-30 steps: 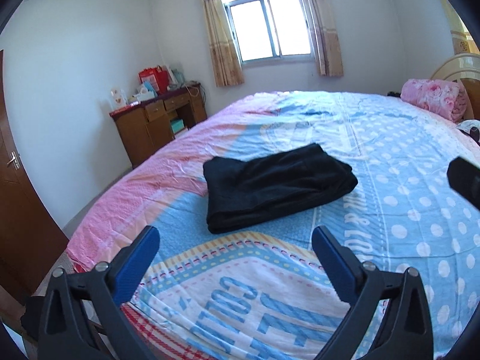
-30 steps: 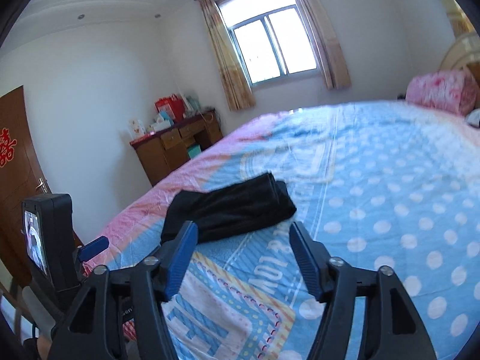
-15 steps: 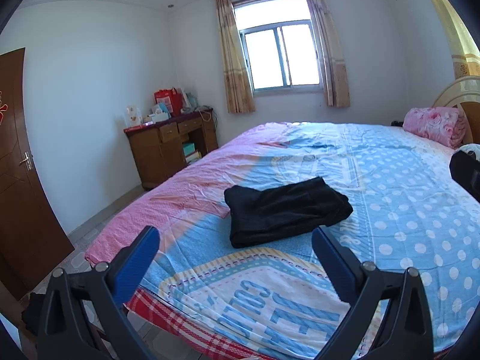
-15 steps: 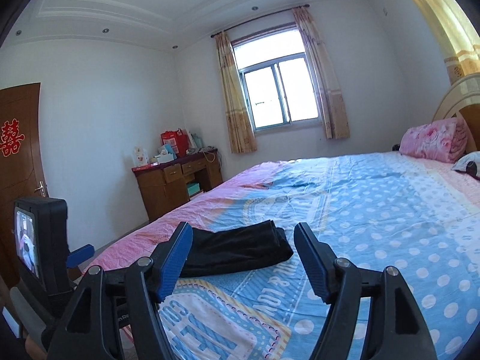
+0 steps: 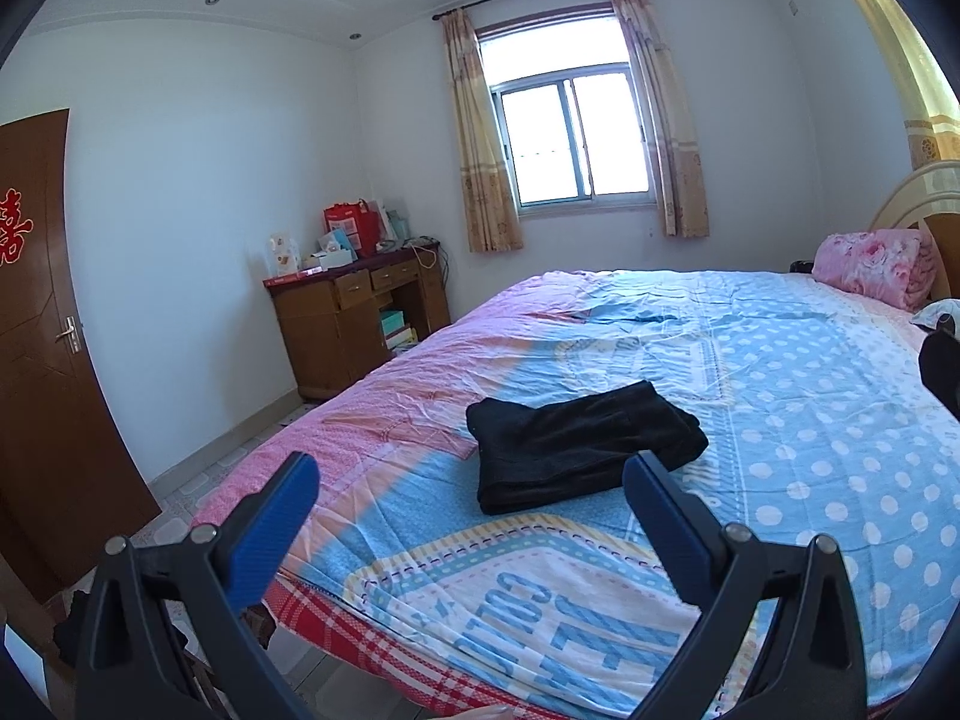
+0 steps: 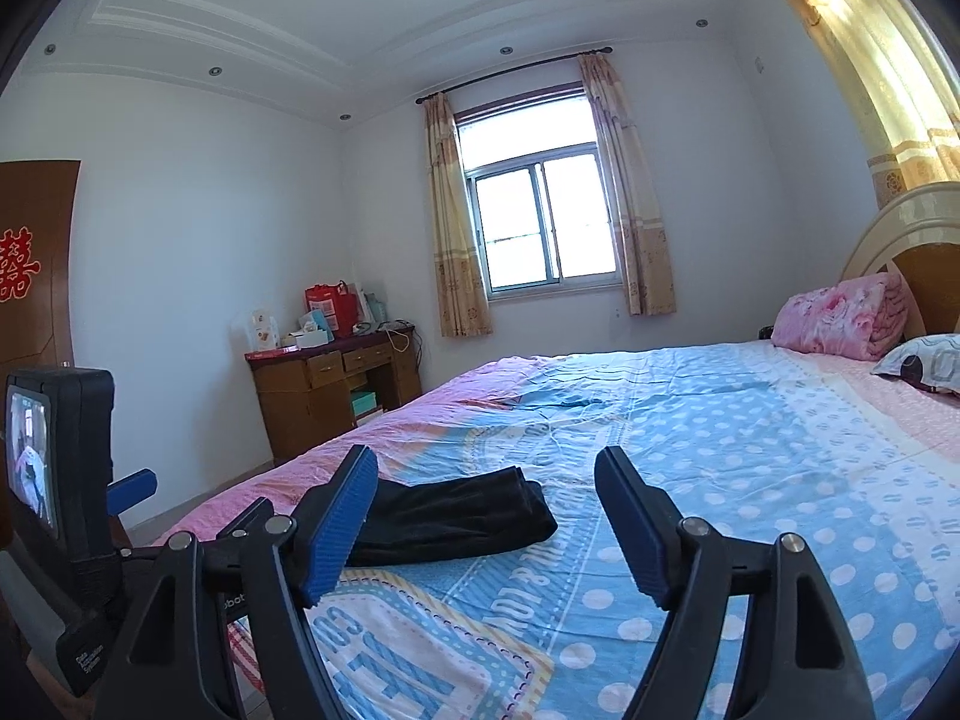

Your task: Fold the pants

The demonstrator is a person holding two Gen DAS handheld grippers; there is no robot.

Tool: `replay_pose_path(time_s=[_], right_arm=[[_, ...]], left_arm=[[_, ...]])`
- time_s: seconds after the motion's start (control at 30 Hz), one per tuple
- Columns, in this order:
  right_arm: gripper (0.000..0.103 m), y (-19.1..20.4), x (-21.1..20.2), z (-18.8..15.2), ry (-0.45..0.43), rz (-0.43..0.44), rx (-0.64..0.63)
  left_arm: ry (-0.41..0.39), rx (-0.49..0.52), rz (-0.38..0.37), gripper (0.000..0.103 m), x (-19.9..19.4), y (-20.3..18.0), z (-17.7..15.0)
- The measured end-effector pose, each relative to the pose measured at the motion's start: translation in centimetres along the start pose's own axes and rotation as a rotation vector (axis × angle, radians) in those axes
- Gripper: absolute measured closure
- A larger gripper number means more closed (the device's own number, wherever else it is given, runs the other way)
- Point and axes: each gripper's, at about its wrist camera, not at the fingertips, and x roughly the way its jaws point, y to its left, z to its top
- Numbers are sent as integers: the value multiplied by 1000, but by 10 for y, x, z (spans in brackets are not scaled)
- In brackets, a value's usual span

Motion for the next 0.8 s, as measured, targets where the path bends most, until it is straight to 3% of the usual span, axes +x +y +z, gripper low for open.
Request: replay_pose_path(time_s=[0.8], right_arm=[[26,-10,-1,-6,26,-39,39]], left_arm=[[18,-8,-10,0,0,-2,-2]])
